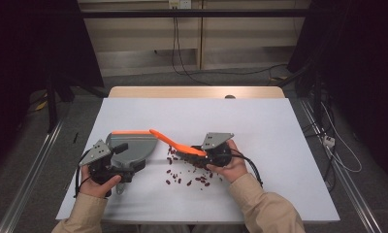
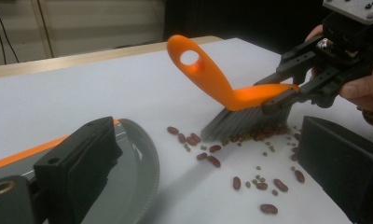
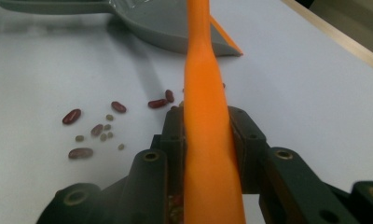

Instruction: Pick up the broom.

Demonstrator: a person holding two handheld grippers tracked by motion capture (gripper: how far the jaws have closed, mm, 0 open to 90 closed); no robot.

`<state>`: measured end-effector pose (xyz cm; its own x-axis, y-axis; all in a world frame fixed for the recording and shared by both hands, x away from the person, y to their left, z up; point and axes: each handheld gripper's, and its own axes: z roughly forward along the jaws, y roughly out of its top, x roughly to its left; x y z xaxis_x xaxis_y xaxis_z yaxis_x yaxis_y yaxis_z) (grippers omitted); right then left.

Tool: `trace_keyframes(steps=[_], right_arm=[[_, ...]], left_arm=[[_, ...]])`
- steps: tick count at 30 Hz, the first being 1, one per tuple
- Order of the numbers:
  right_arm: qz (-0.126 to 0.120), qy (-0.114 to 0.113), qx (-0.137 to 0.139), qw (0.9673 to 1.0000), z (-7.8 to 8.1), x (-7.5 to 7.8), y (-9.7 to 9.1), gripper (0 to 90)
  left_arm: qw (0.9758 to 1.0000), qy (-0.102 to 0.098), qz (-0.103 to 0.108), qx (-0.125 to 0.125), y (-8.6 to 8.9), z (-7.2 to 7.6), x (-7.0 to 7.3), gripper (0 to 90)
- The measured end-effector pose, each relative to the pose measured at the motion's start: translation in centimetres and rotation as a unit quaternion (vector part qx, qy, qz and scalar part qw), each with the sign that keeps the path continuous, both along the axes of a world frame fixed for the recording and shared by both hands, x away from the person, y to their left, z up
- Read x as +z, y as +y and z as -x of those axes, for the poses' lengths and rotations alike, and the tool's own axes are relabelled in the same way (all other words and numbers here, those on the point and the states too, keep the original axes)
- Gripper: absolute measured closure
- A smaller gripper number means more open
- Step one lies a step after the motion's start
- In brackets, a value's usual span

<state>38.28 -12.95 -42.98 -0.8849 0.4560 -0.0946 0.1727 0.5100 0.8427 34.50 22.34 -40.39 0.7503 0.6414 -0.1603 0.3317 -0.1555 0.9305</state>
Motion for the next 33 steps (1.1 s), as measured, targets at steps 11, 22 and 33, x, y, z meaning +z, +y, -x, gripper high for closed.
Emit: trace_keyframes(steps=[11,22,33], right_arm=[[-0.029,-0.011,-0.03,0.9991,-4.0,1.1,1.5,71.3],[0.008,-0.006,-0.002,1.0,-6.4,-0.5,4.4,71.2],[0.02,-0.001,0.05,0.9986,-3.8,-0.2,3.9,71.0]], left_arm=[[1.0,0.003,0.0,0.0,0.0,-0.2,-0.1,5.2],[1.0,0.007,0.0,0.005,0.3,-0.2,-0.3,5.2],[0.9999,0.01,-0.002,0.002,0.3,-0.3,-0.4,5.2]])
